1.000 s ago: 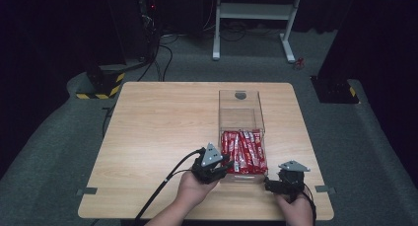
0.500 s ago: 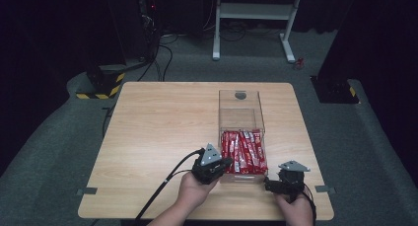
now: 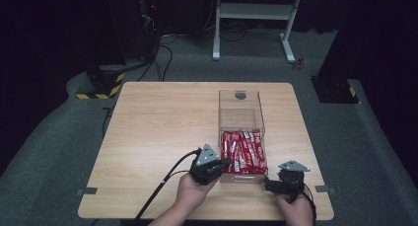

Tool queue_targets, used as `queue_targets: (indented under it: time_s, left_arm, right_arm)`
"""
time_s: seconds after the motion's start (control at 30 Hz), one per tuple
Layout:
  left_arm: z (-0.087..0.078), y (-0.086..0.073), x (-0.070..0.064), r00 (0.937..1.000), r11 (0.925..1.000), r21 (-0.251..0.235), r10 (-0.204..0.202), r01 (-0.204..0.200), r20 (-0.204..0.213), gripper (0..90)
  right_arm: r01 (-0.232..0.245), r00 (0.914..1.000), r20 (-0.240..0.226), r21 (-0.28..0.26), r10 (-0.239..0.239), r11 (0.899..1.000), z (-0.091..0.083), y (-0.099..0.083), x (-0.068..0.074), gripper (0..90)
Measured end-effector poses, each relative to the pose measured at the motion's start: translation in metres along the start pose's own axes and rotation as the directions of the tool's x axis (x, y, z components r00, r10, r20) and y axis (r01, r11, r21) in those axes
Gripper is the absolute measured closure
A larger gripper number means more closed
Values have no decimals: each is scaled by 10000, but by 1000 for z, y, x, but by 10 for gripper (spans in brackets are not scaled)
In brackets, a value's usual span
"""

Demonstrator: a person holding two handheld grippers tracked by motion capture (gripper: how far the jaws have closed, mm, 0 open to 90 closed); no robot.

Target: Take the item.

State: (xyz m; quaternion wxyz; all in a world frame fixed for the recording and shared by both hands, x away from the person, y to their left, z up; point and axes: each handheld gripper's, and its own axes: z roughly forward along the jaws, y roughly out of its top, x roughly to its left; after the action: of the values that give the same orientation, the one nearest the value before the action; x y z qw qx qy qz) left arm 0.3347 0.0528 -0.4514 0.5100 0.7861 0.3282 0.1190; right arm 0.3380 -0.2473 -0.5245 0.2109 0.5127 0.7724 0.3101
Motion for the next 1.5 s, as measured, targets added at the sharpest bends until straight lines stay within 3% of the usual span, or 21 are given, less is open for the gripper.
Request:
queue_targets:
  time_s: [0.6,0.93,1.33,1.37,1.4,1.5]
  left_arm:
    - [-14,5,4,9997,9986,-525,9,3,225,886]
    - [-22,0,6,9993,9983,-570,90,-69,369,886]
    - [-43,-9,25,9996,9969,-785,38,-15,288,886]
    - [-41,-10,22,9980,9919,-1140,-525,562,356,886]
    - [-41,-11,22,9966,9889,-1275,-711,760,421,887]
    - [-42,-13,24,9952,9864,-1361,-861,918,472,887]
  right_arm:
    - [1,10000,2,1,-1,10000,0,0,0,81]
    - [1,10000,0,-1,-1,10000,0,0,0,81]
    - [2,10000,1,-1,-2,10000,0,0,0,81]
    - [2,10000,1,0,-2,10000,0,0,0,81]
    - [2,10000,0,-1,-2,10000,0,0,0,82]
    - [15,10000,-2,-3,-15,10000,0,0,0,81]
